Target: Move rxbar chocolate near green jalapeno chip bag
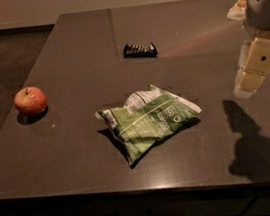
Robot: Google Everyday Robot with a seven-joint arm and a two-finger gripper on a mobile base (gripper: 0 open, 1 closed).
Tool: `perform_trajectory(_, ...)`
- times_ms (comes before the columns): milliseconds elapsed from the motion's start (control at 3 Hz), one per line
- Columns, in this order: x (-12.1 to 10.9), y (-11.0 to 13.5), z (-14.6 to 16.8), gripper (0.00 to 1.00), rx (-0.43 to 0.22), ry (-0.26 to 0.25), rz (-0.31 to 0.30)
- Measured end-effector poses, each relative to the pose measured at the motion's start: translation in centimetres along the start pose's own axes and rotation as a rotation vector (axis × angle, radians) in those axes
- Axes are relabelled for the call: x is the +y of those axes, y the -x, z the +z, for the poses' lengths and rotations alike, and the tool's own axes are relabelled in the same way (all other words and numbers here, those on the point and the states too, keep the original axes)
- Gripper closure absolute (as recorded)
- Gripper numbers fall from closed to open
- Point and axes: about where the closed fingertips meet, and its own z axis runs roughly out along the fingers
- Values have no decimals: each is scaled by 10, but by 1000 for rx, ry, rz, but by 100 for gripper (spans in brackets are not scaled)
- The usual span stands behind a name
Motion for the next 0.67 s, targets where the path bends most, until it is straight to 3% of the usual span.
perform_trajectory(667, -109, 63, 64, 0, -151, -26, 80)
